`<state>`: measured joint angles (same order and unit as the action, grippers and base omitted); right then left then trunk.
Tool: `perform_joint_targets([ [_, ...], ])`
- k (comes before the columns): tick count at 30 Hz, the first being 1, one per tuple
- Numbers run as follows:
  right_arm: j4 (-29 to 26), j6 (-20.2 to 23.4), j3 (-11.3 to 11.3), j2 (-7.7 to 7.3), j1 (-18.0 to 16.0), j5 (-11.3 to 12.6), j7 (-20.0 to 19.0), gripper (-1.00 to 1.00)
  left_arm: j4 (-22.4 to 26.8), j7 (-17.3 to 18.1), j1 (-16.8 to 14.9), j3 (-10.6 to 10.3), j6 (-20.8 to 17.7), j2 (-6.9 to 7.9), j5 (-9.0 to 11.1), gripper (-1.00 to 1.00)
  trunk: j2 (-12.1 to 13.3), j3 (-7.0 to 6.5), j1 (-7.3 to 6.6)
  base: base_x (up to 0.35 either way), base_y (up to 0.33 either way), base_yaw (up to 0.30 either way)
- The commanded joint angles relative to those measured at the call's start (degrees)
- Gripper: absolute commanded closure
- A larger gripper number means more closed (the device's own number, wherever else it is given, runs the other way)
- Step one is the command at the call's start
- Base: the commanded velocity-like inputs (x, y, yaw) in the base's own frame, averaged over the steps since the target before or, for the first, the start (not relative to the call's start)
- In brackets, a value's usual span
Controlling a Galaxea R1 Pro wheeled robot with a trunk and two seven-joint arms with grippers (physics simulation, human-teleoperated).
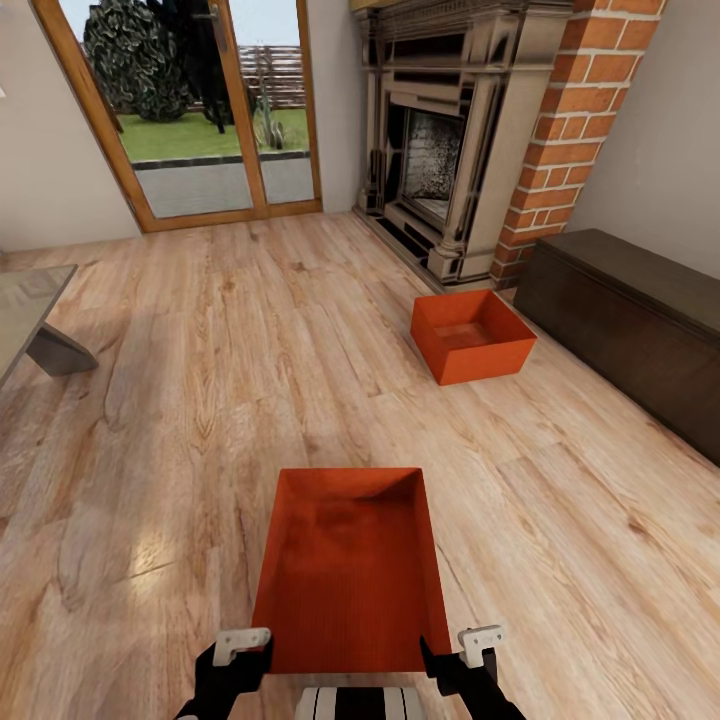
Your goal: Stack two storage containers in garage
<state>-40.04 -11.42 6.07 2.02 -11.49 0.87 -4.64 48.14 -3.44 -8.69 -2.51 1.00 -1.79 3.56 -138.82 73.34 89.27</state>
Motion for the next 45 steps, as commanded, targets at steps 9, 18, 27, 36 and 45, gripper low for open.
perform_joint_targets([
  [9, 0.1, -0.2, -0.1, 0.01, 0.0, 0.1, -0.2, -1.00, -0.1, 0.8, 0.0, -0.2, 0.1, -0.22, 0.4, -1.00, 0.0, 0.03, -0.01, 0.000, 0.000, 0.000],
  [18, 0.1, -0.2, -0.1, 0.01, 0.0, 0.1, -0.2, -1.00, -0.1, 0.8, 0.0, -0.2, 0.1, -0.21, 0.4, -1.00, 0.0, 0.03, -0.01, 0.000, 0.000, 0.000],
  [27, 0.1, -0.2, -0.1, 0.01, 0.0, 0.1, -0.3, -1.00, -0.2, 0.8, 0.0, -0.2, 0.1, -0.23, 0.4, -1.00, 0.0, 0.03, -0.01, 0.000, 0.000, 0.000],
  [36, 0.0, -0.2, 0.1, 0.01, 0.0, 0.1, -0.2, -1.00, -0.2, 0.8, 0.0, -0.2, 0.1, -0.23, 0.3, -1.00, 0.0, 0.03, -0.01, 0.000, 0.000, 0.000],
  [45, 0.0, -0.2, 0.1, 0.01, 0.0, 0.1, -0.3, -1.00, -0.2, 0.8, 0.0, -0.2, 0.1, -0.23, 0.3, -1.00, 0.0, 0.03, -0.01, 0.000, 0.000, 0.000],
])
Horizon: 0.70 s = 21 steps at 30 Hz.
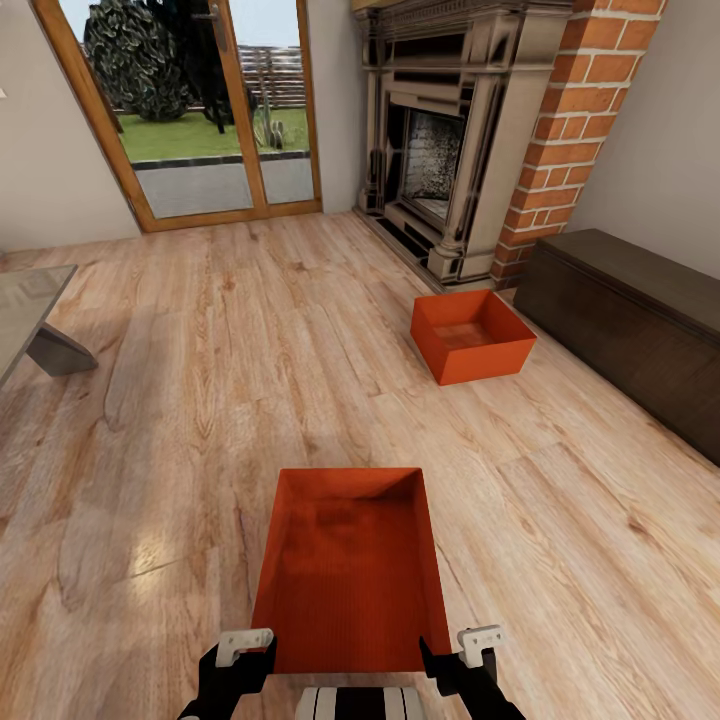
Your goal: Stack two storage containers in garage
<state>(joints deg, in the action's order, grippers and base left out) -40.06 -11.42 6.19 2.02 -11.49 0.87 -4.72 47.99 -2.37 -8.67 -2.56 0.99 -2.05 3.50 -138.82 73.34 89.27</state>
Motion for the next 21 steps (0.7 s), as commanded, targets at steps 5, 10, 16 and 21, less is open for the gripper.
perform_joint_targets([
  [5, 0.1, -0.2, -0.1, 0.01, 0.0, 0.1, -0.3, 1.00, 0.0, -0.2, 0.0, -0.2, 0.1, 0.03, 0.4, 1.00, 0.0, 0.03, -0.01, 0.000, 0.000, 0.000],
  [10, 0.1, -0.2, -0.1, 0.01, 0.0, 0.2, -0.3, 1.00, 0.0, -0.3, 0.0, -0.2, 0.2, 0.04, 0.4, 1.00, 0.0, 0.03, -0.01, 0.000, 0.000, 0.000],
  [16, 0.1, -0.3, -0.3, 0.01, 0.0, 0.2, -0.4, 1.00, 0.0, -0.2, 0.0, -0.2, 0.2, 0.03, 0.4, 1.00, 0.0, 0.03, -0.01, 0.000, 0.000, 0.000],
  [21, 0.1, -0.2, -0.2, 0.01, 0.0, 0.2, -0.3, 1.00, 0.0, -0.2, 0.0, -0.2, 0.2, 0.03, 0.4, 1.00, 0.0, 0.03, -0.01, 0.000, 0.000, 0.000],
])
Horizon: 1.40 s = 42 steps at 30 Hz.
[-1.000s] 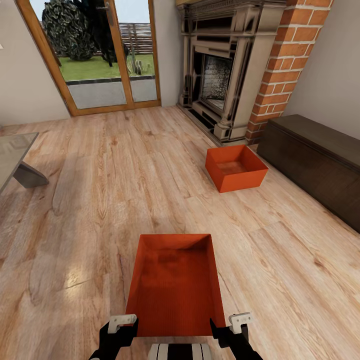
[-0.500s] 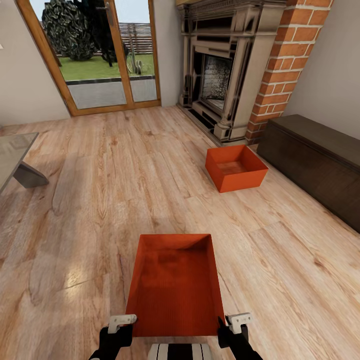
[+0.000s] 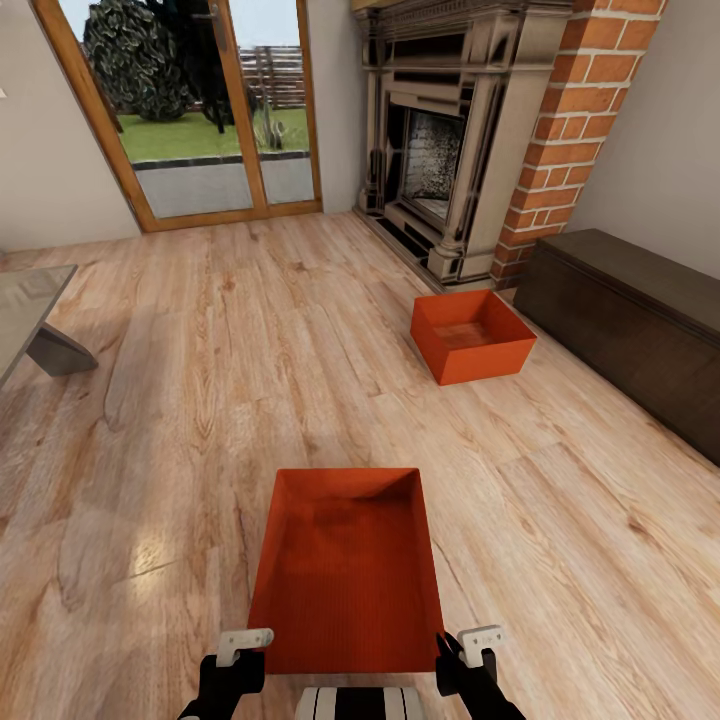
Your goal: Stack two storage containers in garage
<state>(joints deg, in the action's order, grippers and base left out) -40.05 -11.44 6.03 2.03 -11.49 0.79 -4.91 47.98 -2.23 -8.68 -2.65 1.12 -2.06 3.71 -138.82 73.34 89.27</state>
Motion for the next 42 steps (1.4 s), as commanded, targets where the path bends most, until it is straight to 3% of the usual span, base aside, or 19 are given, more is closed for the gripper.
perform_joint_targets([
  [1, 0.0, -0.2, 0.0, -0.01, 0.0, 0.3, -0.1, 1.00, 0.0, -0.4, 0.0, -0.1, 0.1, 0.04, 0.2, 1.00, 0.0, 0.03, -0.01, 0.000, 0.000, 0.000],
  [42, 0.0, -0.2, 0.3, -0.01, 0.0, 0.2, -0.1, 1.00, 0.6, 0.6, 0.0, -0.1, -0.4, 0.27, 0.2, 1.00, 0.0, 0.03, -0.01, 0.000, 0.000, 0.000],
])
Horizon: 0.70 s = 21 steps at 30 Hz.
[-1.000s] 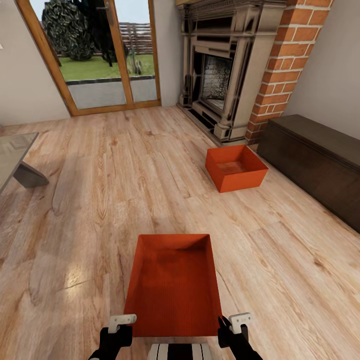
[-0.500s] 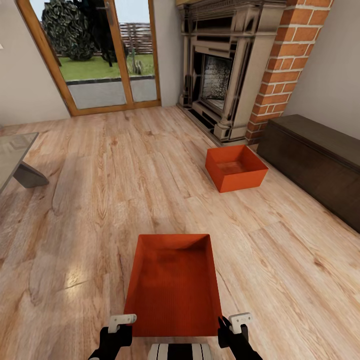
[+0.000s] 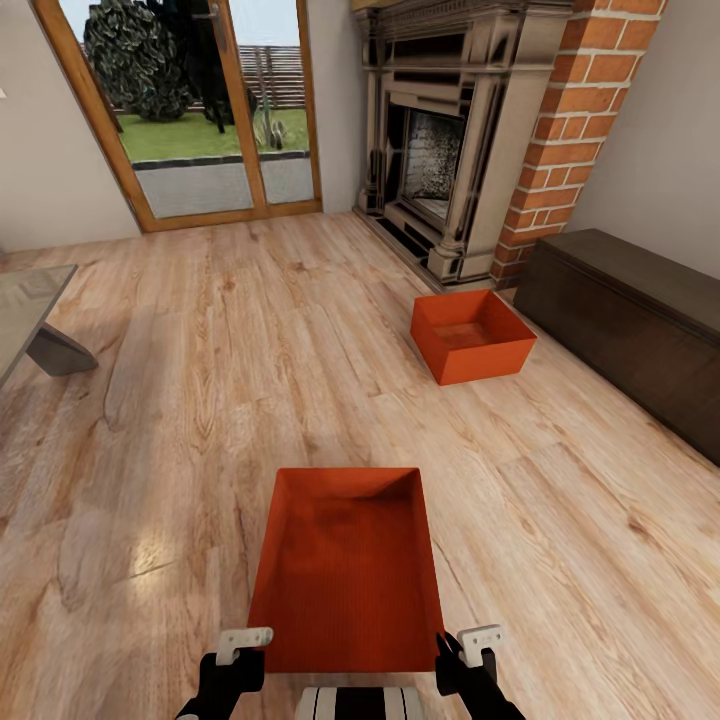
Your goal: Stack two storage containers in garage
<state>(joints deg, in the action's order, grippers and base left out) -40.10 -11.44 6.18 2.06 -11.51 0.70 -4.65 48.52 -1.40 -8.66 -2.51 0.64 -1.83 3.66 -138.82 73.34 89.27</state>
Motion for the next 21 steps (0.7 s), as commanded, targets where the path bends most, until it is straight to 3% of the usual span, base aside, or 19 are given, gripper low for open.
perform_joint_targets([
  [1, 0.1, -0.2, 0.1, -0.04, 0.0, 0.3, -0.4, 1.00, 0.0, -0.3, 0.0, -0.2, 0.1, 0.05, 0.3, 1.00, 0.0, 0.03, -0.01, 0.000, 0.000, 0.000],
  [10, 0.1, -0.2, 0.1, -0.04, 0.0, 0.3, -0.4, 1.00, 0.1, -0.3, 0.0, -0.2, 0.1, 0.06, 0.3, 1.00, 0.0, 0.03, -0.01, 0.000, 0.000, 0.000],
  [21, 0.1, -0.2, 0.1, -0.04, 0.0, 0.3, -0.4, 1.00, 0.1, -0.5, 0.0, -0.2, 0.2, 0.07, 0.2, 1.00, 4.4, -1.94, -2.43, 0.000, 0.000, 0.000],
])
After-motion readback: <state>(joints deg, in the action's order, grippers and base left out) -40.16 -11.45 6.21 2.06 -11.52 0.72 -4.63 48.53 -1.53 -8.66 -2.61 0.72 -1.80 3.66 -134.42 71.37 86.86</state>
